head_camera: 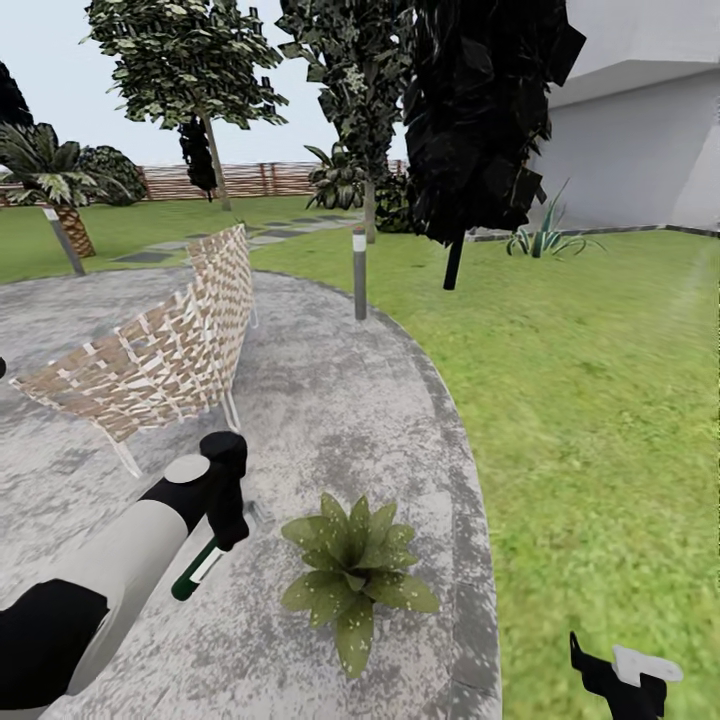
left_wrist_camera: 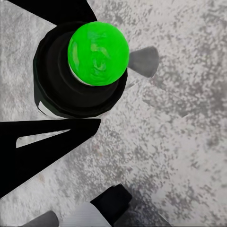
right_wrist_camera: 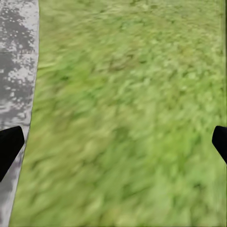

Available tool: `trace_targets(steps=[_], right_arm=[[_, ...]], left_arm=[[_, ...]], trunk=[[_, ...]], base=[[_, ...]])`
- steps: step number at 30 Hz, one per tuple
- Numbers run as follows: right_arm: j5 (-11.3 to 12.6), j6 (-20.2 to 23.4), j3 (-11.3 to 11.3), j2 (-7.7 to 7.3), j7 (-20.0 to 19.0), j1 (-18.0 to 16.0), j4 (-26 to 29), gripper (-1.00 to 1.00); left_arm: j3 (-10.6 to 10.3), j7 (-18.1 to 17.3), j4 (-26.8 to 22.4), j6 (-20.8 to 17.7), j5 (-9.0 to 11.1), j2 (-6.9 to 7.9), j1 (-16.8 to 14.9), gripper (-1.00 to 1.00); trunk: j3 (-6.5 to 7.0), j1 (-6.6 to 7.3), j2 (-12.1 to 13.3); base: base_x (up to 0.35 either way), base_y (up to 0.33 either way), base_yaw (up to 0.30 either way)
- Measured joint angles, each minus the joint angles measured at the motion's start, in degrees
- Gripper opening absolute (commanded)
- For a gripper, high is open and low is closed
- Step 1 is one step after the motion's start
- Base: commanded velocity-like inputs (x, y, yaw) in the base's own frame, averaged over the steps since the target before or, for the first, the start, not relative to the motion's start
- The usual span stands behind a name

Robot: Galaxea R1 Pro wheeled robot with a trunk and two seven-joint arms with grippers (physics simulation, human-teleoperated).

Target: Pick up the pesticide atomizer in the garden and spray insectifuge to fully cover both potted plants in the garden.

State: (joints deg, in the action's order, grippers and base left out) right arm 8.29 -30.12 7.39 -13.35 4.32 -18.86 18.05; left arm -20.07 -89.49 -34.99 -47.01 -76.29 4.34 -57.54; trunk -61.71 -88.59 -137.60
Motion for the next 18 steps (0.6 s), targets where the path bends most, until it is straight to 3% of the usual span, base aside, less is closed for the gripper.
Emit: trace_targets(steps=[7,18], right_arm=[[-0.01,0.0,0.0,0.0,0.01,0.01,0.0,1.0],[-0.1,0.0,0.01,0.0,0.01,-0.01,-0.08,1.0]], left_arm=[[-0.03,0.0,-0.48,-0.13,-0.04,0.06,-0.27,-1.0],[-0.07,0.0,-0.64,-0.31,-0.02,-0.99,-1.3,-1.0]], trunk=[[0.02,-0.01,0.0],[0.02,0.0,0.0]], base=[[0.011,0.001,-0.007],[0.025,0.007,0.0]])
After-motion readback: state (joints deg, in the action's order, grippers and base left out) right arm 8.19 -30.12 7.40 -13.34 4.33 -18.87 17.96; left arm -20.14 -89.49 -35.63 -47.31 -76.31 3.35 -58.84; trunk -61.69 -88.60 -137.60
